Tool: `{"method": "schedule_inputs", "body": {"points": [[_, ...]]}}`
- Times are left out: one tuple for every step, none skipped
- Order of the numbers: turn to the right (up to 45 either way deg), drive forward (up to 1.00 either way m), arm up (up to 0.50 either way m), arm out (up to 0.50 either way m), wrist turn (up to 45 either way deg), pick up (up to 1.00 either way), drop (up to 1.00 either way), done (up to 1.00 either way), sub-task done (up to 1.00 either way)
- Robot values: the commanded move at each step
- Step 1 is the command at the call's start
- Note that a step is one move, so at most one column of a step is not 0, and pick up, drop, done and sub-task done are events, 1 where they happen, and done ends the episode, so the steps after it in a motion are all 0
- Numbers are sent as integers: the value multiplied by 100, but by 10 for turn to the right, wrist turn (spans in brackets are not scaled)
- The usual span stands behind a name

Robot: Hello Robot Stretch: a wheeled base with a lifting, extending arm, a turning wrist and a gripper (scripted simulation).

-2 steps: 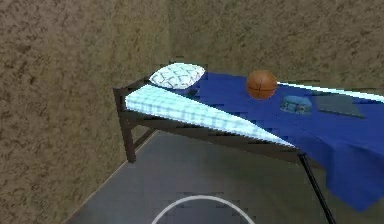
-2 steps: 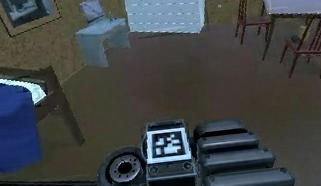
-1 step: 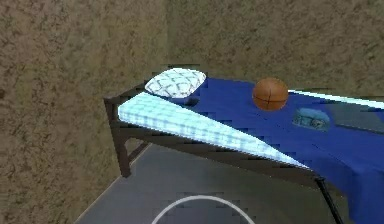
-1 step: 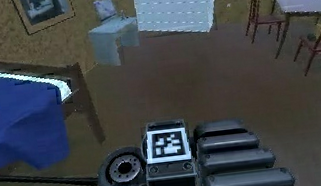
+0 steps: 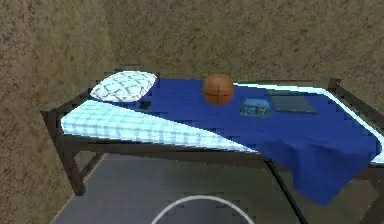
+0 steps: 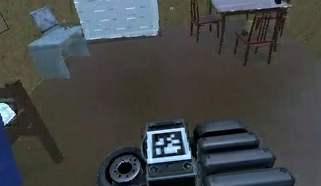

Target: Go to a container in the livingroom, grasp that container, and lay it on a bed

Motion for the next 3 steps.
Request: {"method": "schedule_inputs", "body": {"points": [[0, 45, 0, 0, 0, 0, 0, 0, 0], [240, 0, 0, 0, 0, 0, 0, 0, 0], [-210, 0, 0, 0, 0, 0, 0, 0, 0]]}}
